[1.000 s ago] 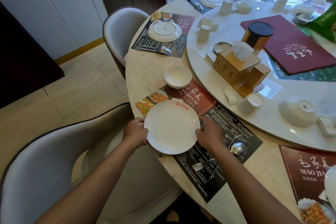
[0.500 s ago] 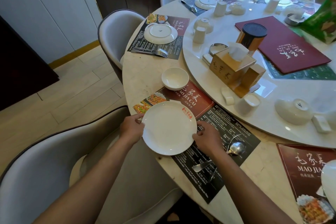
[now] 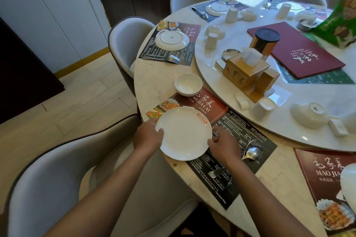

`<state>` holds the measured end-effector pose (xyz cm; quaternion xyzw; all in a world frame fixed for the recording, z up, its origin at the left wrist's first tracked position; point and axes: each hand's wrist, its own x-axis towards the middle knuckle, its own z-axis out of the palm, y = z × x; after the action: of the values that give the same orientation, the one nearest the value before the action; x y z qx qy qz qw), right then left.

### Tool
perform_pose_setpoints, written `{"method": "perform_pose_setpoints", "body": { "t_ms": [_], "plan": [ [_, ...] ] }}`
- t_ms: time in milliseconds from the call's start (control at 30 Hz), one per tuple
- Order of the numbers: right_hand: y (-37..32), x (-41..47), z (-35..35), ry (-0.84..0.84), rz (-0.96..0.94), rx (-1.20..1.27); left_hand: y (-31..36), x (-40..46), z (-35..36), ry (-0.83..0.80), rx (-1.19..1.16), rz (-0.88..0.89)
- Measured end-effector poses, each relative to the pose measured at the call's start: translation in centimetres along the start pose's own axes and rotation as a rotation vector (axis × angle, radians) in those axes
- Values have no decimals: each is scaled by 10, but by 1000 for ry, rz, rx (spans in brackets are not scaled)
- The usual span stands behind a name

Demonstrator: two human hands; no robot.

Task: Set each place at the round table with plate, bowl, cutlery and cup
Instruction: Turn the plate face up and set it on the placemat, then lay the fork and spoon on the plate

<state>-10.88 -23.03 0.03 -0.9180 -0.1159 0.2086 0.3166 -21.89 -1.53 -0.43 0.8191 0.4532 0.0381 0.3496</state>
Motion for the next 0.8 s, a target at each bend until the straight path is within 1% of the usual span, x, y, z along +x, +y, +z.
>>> {"method": "perform_pose_setpoints", "body": {
  "t_ms": [33,100,167,233,300,367,567,667,800],
  "plan": [
    [0,-8,-3,49,-25,-53,5,-11,0,48,78,66],
    [4,-19,-7,145,-98,-137,16,-32,3,136,151,183],
    [10,-33,-12,226,-141,-188,30,-55,10,162,181,294],
    [24,-45,-16,302,-142,-251,46,-76,22,101,221,399],
    [46,-54,-21,367,-105,-315,61,-97,40,-6,239,495],
    [69,-62,-28,384,-59,-354,77,-114,59,-83,288,571],
    [122,-80,-42,299,98,-369,115,-142,107,-282,532,653],
    [136,-83,-47,244,81,-385,126,-146,120,-327,620,607],
    [138,-81,-54,240,55,-373,124,-146,128,-325,631,569]
  ]
}}
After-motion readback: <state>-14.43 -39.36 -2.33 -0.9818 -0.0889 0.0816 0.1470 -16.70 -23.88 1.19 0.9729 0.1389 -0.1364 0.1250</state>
